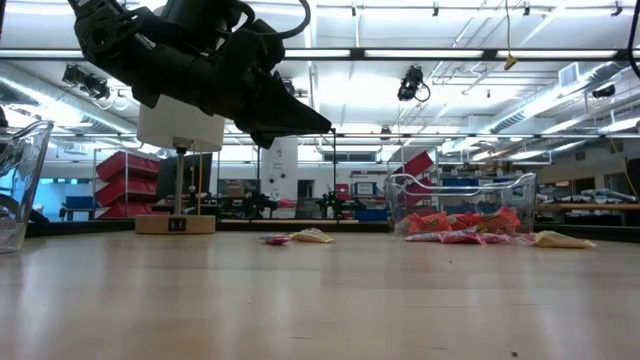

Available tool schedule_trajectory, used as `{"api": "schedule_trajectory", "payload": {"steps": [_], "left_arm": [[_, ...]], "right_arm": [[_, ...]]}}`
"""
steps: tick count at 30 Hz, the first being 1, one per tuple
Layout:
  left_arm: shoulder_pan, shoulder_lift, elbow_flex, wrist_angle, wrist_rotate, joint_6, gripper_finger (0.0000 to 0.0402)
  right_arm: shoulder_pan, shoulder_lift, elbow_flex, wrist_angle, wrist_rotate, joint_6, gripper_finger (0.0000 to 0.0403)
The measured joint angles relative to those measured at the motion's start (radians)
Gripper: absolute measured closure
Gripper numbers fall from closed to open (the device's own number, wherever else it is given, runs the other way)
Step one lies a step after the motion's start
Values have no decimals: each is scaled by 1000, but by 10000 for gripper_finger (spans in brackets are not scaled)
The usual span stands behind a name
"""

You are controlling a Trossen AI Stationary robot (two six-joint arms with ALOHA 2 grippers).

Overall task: Sort candy
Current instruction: Put the yellow candy into the bottom right transparent bin

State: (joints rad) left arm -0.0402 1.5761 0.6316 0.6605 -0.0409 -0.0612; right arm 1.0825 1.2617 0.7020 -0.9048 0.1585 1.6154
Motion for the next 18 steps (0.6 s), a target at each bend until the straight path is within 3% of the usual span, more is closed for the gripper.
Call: {"api": "schedule_trajectory", "payload": {"steps": [4, 7, 10, 13, 18], "left_arm": [[0, 0, 0, 0, 0, 0, 400], [0, 0, 0, 0, 0, 0, 400], [-1, 0, 0, 0, 0, -10, 400], [-2, 0, 0, 0, 0, -23, 400], [-7, 0, 0, -1, 0, -22, 400]], "right_arm": [[-11, 0, 70, -74, 0, 9, 403], [-40, -4, 126, -128, -19, 178, 403], [-56, -4, 157, -50, -17, 343, 403], [-46, 5, 160, 101, -5, 346, 403], [-37, 47, 160, 104, -24, 466, 403]]}}
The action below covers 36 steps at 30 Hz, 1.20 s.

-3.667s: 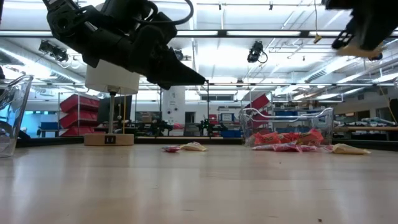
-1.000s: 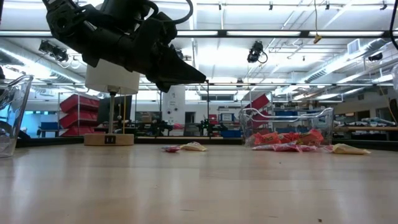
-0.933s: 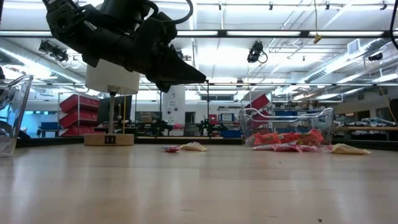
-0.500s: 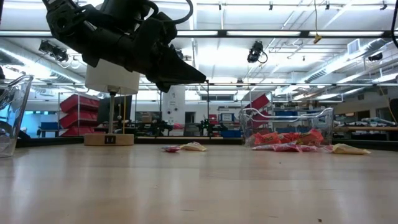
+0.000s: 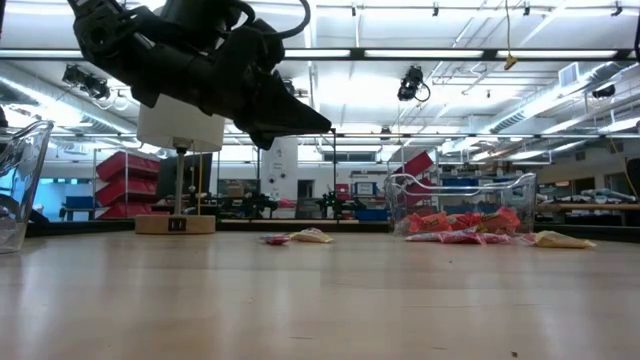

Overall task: Sort candy
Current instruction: Put the yellow candy into the bottom right transparent bin, then put the red candy into the bottom right transparent bin

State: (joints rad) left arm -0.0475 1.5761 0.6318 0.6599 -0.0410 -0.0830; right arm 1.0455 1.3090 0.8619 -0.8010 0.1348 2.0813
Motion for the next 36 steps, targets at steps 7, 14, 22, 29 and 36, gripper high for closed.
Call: {"api": "schedule_trajectory", "payload": {"steps": [7, 14, 22, 29, 36], "left_arm": [[-5, 0, 0, 0, 0, 2, 400], [-5, 0, 0, 0, 0, 2, 400], [-5, 0, 0, 0, 0, 1, 400], [-6, 0, 0, 0, 0, 0, 400], [-7, 0, 0, 0, 1, -137, 400]], "right_arm": [[-16, 33, 0, 1, 0, 72, 403], [-38, 33, 0, -11, 0, 73, 397], [-63, 33, -1, -31, -10, 36, 365], [-74, 33, 0, -35, -13, -7, 345], [-85, 12, 111, -138, 18, -60, 347]]}}
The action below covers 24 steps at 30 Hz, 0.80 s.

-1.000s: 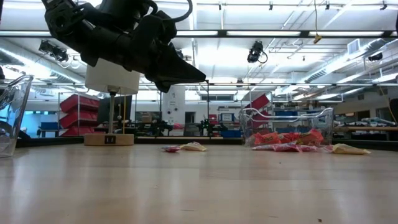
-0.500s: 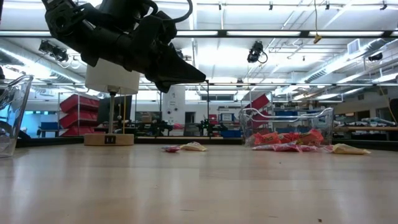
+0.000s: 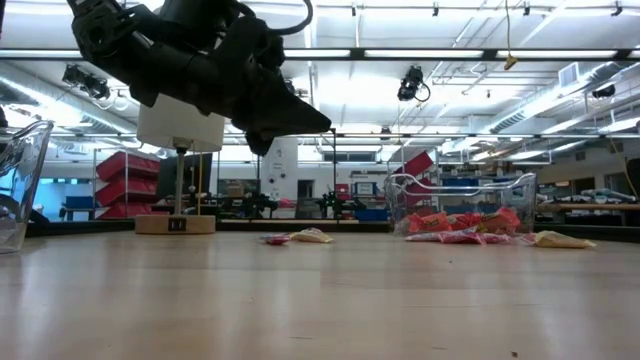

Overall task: Sort candy
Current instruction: Put the red candy into the bottom right transparent bin

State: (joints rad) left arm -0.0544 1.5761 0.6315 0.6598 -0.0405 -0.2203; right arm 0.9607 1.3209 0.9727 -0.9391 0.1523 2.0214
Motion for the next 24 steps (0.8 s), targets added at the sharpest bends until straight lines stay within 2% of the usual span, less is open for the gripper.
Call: {"api": "schedule_trajectory", "payload": {"steps": [5, 8, 11, 16, 19, 24], "left_arm": [[0, 0, 0, -6, 21, -64, 400], [0, 0, 5, -36, 3, -69, 400], [0, 0, 57, -237, -53, -69, 400], [0, 0, 161, -624, -209, -46, 400], [5, 0, 177, -697, -252, -27, 400], [16, 0, 177, -711, -234, -23, 394]], "right_arm": [[-17, 0, 137, -147, 60, -116, 348], [-51, -1, 202, -233, 142, -228, 349], [-101, -1, 231, -275, 204, -365, 349], [-213, 0, 236, -274, 211, -590, 349], [-268, 0, 236, -273, 208, -691, 349], [-329, 0, 236, -273, 201, -811, 349]]}}
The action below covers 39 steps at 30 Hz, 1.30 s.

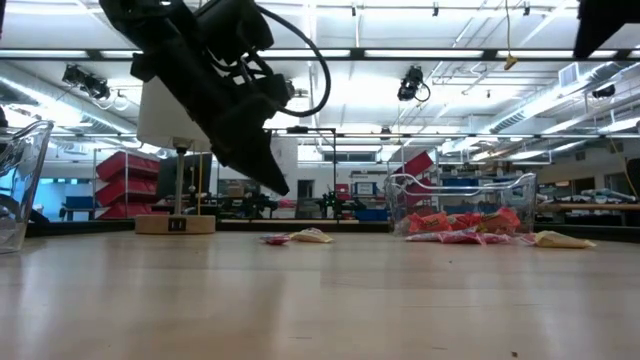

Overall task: Sort candy
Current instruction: Put the red candy into the bottom right transparent bin

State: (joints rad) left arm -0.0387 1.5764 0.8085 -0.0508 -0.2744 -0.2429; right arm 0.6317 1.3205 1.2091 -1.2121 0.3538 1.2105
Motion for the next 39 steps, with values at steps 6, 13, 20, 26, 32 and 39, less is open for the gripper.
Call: {"api": "schedule_trajectory", "payload": {"steps": [6, 13, 20, 26, 32, 39], "left_arm": [[-1, 0, -1, -50, 4, 174, 363], [-2, 0, -1, -58, -2, 448, 320], [22, 1, -1, -105, 21, 502, 270], [26, 64, -12, -66, 51, 499, 248], [27, 143, -12, 33, 40, 500, 247], [32, 175, -9, 47, 36, 478, 247]], "right_arm": [[-36, 0, 0, 1, -3, -66, 348], [-39, 0, 0, 6, -4, -85, 349], [-39, 0, 0, 6, -4, -85, 349], [-39, 1, 0, 6, 4, -85, 349], [-39, 1, 0, 8, 9, -85, 349], [-39, 1, 0, 12, 11, -85, 351]]}}
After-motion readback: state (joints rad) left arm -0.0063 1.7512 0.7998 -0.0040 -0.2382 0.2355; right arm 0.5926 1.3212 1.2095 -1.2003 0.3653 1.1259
